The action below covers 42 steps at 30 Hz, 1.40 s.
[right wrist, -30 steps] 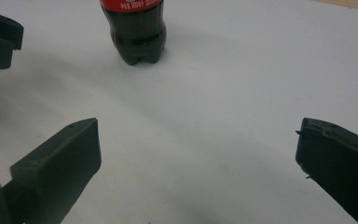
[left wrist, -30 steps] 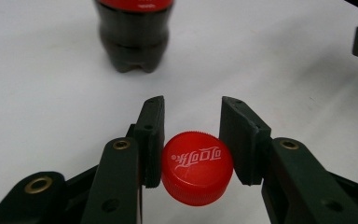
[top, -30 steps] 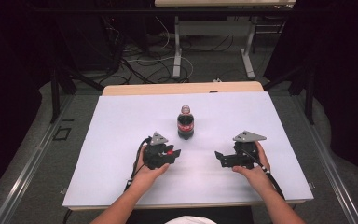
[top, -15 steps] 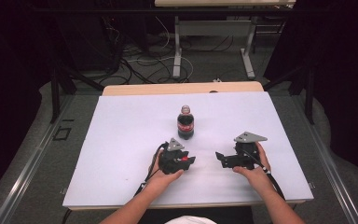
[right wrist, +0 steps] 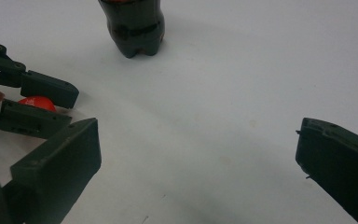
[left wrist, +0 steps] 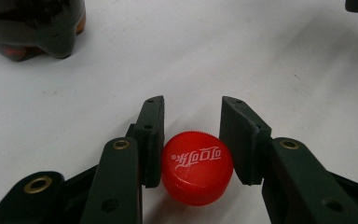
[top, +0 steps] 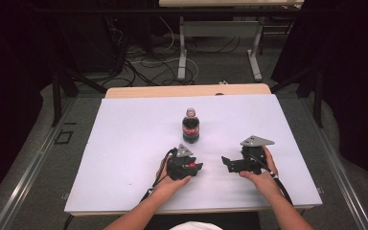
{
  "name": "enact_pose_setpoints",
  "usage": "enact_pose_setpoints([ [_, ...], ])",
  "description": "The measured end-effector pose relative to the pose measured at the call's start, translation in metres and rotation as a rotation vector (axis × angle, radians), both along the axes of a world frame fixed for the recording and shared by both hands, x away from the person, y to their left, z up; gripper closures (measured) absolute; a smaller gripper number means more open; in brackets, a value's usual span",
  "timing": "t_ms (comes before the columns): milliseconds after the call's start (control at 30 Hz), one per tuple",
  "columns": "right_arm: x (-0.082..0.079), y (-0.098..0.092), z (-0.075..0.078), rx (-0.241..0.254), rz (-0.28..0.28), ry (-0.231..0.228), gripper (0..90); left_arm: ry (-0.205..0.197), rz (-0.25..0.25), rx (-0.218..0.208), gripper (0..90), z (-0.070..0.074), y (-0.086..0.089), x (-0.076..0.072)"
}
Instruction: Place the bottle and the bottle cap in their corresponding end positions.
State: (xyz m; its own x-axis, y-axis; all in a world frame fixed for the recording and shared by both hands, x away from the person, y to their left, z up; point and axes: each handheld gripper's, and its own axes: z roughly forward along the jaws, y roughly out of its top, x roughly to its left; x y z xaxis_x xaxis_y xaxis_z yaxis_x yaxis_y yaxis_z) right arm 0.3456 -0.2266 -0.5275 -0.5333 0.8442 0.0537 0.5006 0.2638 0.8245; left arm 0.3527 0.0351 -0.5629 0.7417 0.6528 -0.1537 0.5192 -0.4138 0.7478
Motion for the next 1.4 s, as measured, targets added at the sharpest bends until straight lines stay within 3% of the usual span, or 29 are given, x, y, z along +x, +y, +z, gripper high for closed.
enact_pose_setpoints([
  [267, -0.001, 0.000, 0.000, 0.000, 0.004, 0.006, 0.0, 0.003, -0.001, 0.017, 61.1, -0.001, -0.001, 0.000],
  [467, -0.001, 0.000, 0.000, 0.002, 0.005, 0.007, 0.0, 0.001, 0.002, 0.003, 59.9, -0.002, -0.001, 0.001],
  [667, -0.001, 0.000, 0.000, 0.001, 0.006, 0.009, 0.0, 0.000, 0.016, 0.008, 52.0, -0.002, 0.001, 0.003],
  [800, -0.001, 0.001, 0.000, 0.006, 0.002, 0.008, 0.0, 0.021, 0.029, 0.005, 46.9, 0.000, 0.005, 0.005],
  [1000, -0.001, 0.001, 0.000, 0.005, 0.002, 0.009, 0.0, 0.022, 0.041, -0.065, 40.5, 0.008, 0.012, 0.006],
  [1133, 0.000, -0.001, -0.001, -0.002, 0.003, 0.005, 0.0, 0.039, 0.078, -0.118, 37.2, 0.017, 0.019, 0.007],
  [1400, 0.000, -0.002, -0.001, -0.001, -0.005, 0.003, 0.0, 0.037, 0.094, -0.136, 31.3, 0.037, 0.037, 0.008],
])
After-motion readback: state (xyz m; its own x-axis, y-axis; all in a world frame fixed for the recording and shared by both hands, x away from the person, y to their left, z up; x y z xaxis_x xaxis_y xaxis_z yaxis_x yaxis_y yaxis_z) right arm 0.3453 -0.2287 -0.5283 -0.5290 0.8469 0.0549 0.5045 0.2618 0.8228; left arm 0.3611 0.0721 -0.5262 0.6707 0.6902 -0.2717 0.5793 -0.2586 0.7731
